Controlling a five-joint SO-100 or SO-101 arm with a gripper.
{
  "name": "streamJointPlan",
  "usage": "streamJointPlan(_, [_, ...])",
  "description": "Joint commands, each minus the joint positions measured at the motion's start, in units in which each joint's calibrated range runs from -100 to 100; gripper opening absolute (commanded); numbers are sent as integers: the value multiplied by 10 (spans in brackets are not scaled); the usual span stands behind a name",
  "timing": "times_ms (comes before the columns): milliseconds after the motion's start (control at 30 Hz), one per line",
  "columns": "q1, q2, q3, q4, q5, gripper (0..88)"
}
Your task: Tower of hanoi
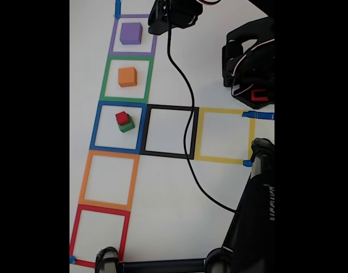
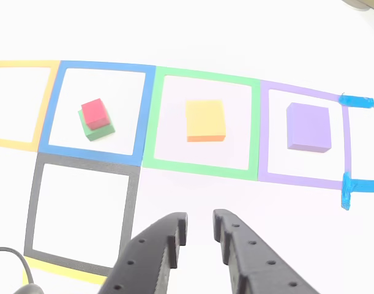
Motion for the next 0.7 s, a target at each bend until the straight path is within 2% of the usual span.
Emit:
streamJointPlan(0, [-35, -10, -20, 17, 4, 1])
streamJointPlan(200, [-75, -13, 33, 2, 4, 0])
streamJointPlan(433, [-95, -38, 173, -126, 4, 7])
streamJointPlan(533, [-106, -49, 244, -206, 4, 48])
streamJointPlan(667, [-115, -57, 321, -297, 4, 174])
